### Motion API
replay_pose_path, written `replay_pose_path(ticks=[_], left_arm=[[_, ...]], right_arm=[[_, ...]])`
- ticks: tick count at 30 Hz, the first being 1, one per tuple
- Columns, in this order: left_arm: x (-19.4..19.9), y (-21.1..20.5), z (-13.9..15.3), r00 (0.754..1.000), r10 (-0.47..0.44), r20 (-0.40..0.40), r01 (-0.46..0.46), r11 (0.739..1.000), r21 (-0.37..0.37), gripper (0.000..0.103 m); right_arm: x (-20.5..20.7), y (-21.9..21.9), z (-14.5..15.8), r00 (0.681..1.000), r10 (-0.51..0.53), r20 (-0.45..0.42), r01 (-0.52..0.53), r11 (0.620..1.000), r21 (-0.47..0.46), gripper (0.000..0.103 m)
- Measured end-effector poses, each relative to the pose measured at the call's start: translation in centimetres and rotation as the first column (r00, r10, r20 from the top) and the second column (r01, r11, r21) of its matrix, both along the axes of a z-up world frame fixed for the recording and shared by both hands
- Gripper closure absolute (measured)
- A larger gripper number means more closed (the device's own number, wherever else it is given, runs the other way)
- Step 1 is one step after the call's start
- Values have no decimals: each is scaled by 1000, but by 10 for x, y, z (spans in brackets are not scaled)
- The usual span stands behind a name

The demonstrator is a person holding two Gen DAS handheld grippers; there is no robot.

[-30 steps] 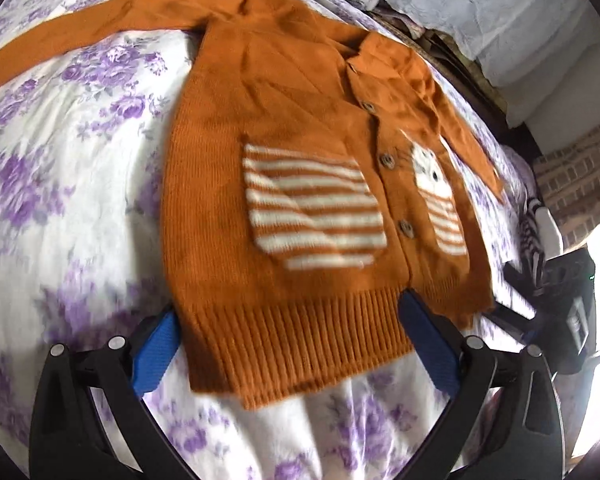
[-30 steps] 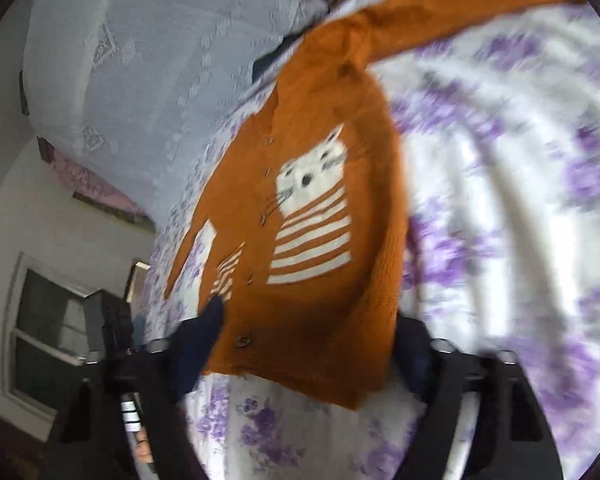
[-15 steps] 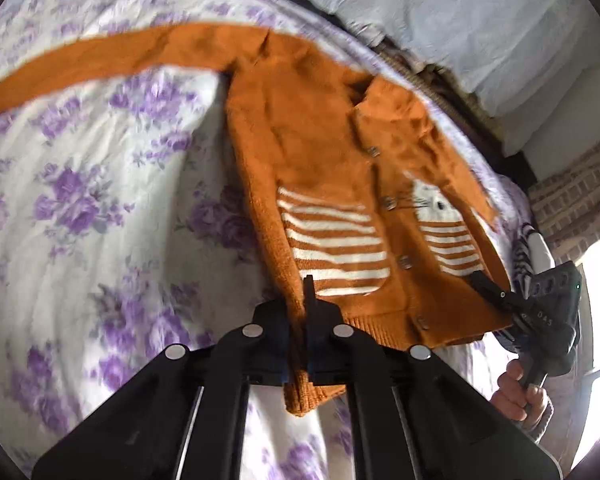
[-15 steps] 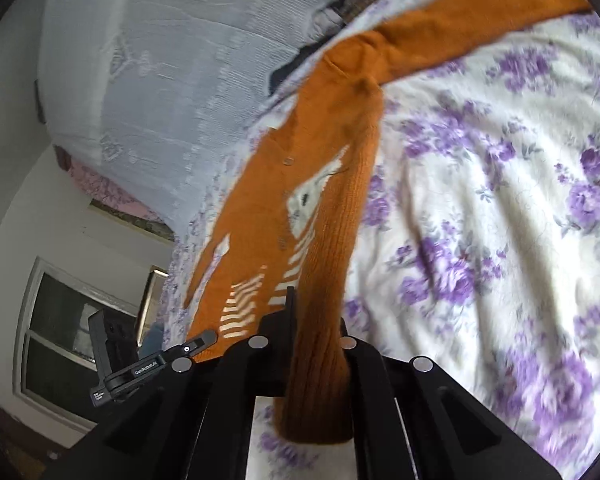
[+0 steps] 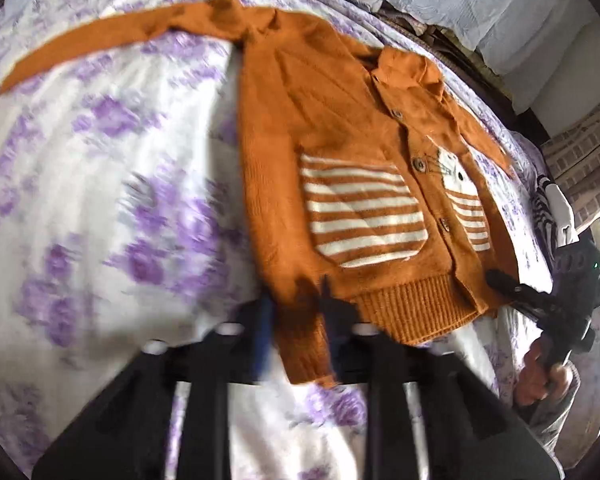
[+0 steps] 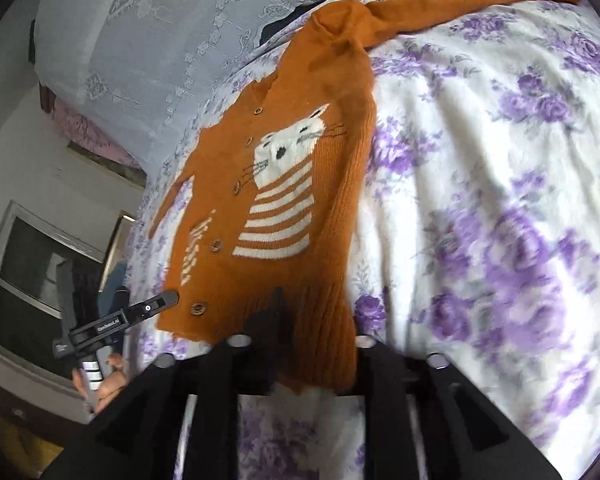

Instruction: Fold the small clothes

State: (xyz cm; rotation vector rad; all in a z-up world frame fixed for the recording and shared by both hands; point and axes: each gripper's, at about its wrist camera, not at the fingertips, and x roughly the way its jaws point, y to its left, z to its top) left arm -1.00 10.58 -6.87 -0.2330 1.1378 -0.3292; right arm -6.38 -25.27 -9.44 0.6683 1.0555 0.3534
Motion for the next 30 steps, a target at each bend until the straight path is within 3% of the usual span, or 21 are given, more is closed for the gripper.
replay_pose_path(ticks=[1, 2, 3, 4, 6, 10, 15, 18, 19, 20, 21, 23, 26, 27, 28, 29, 30], left_arm=[[0, 9, 8, 1000, 17, 26, -17, 1000, 20, 44], [0, 16, 14, 997, 42, 57, -45, 998, 49, 24], [-2, 23, 21, 993, 68, 94, -75, 994, 74, 21], [1, 33, 30, 986, 103, 132, -117, 987, 106, 20], [24, 51, 41, 971, 175, 164, -200, 968, 150, 20], [82, 83, 41, 949, 295, 115, -306, 947, 95, 20], [152, 71, 29, 950, 311, 36, -312, 950, 29, 20], [184, 35, 28, 960, 280, 25, -281, 959, 29, 20], [197, 18, 28, 967, 252, 24, -253, 967, 39, 20], [205, 6, 28, 972, 233, 27, -234, 970, 64, 20], [216, -11, 27, 973, 227, 46, -231, 964, 129, 20], [233, -27, 21, 966, 245, 82, -257, 941, 219, 20], [252, -29, -9, 955, 285, 83, -297, 915, 274, 19], [249, -32, -12, 955, 267, 125, -294, 906, 304, 17], [246, -40, -14, 958, 228, 172, -277, 890, 362, 15], [245, -45, -17, 961, 213, 178, -269, 878, 396, 15], [244, -53, -18, 962, 196, 189, -262, 857, 444, 15]], right_arm=[[2, -17, 7, 999, -43, 18, 43, 999, 19, 57], [4, -31, 14, 995, -94, 38, 94, 996, -1, 49], [7, -51, 23, 986, -157, 61, 159, 986, -38, 47], [11, -66, 28, 977, -197, 77, 202, 978, -54, 47], [30, -121, 33, 932, -350, 97, 356, 933, -48, 47], [70, -192, 17, 831, -553, 55, 552, 833, 38, 50], [105, -231, -12, 703, -711, -30, 703, 687, 184, 62], [127, -234, -13, 669, -743, -26, 730, 650, 212, 64], [135, -236, -16, 653, -757, -20, 742, 634, 217, 72], [142, -238, -20, 647, -762, -9, 744, 630, 223, 87], [144, -237, -22, 650, -760, 21, 739, 638, 217, 96], [143, -237, -17, 633, -764, 121, 743, 644, 182, 98], [135, -240, 16, 593, -763, 259, 759, 636, 139, 98], [126, -238, 26, 570, -765, 300, 789, 612, 61, 98], [124, -239, 23, 561, -772, 298, 806, 592, 17, 98], [127, -242, 8, 576, -787, 220, 813, 579, -58, 97], [129, -245, -4, 584, -795, 165, 811, 581, -69, 99]])
